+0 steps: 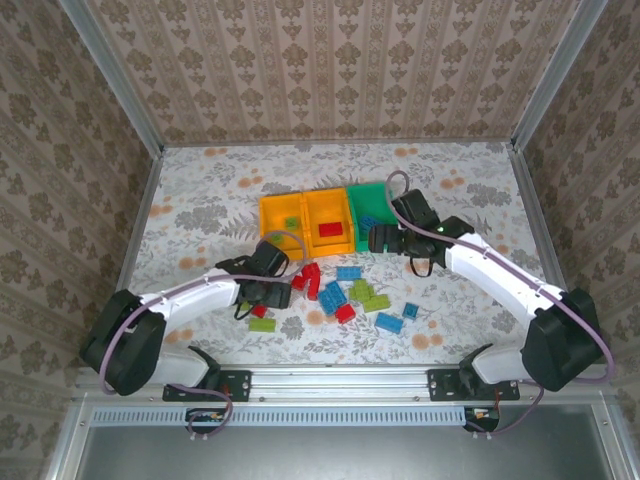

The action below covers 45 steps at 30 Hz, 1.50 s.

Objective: Sort the legos into containers by color

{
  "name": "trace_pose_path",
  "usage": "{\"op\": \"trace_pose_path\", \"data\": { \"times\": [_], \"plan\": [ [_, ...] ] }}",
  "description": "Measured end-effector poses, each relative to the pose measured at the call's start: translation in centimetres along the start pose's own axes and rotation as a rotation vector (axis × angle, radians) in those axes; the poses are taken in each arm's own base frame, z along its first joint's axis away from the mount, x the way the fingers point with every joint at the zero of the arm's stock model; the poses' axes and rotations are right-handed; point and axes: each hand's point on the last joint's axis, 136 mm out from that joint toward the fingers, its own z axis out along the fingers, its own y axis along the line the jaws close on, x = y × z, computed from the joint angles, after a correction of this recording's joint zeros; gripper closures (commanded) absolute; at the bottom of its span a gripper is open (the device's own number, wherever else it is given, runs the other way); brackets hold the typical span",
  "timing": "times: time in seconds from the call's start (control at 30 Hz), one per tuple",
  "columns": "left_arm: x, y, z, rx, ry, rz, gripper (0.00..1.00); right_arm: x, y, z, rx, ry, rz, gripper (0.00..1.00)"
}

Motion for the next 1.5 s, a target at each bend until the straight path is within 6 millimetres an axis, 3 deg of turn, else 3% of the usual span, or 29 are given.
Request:
{"op": "trace_pose_path", "data": {
  "times": [0.17,0.43,0.6,0.73,1.03,1.17,1.3,1.5],
  "plan": [
    [-0.2,-0.1,0.1,0.002,-0.003,-0.004,0.34,3.9,-1.4,0.4,0.016,0.072,-0.002,0.11],
    [-0.8,0.0,0.1,0.007,-0.022,-0.022,0.44,10.3,-2.7,0.1,0.034,0.176,0.041,0.10],
    [-1.2,-0.1,-0.1,0.010,-0.030,-0.022,0.46,13.0,-4.6,0.1,0.077,0.206,0.134,0.12],
    [-2.1,-0.4,-1.1,0.020,-0.054,-0.022,0.46,13.9,-5.3,0.5,0.112,0.225,0.161,0.16],
    [-8.4,-1.9,-7.2,0.084,-0.254,-0.023,0.48,15.2,-6.0,2.0,0.169,0.280,0.174,0.31],
    [-11.1,-3.0,-8.9,0.105,-0.311,0.003,0.48,15.8,-6.3,2.4,0.183,0.297,0.174,0.39],
    [-14.4,-5.1,-9.1,0.125,-0.334,0.048,0.47,16.0,-6.3,2.8,0.190,0.305,0.175,0.44],
    [-18.6,-8.6,-6.7,0.172,-0.322,0.110,0.46,16.1,-6.3,3.3,0.195,0.311,0.175,0.55]
  ]
}}
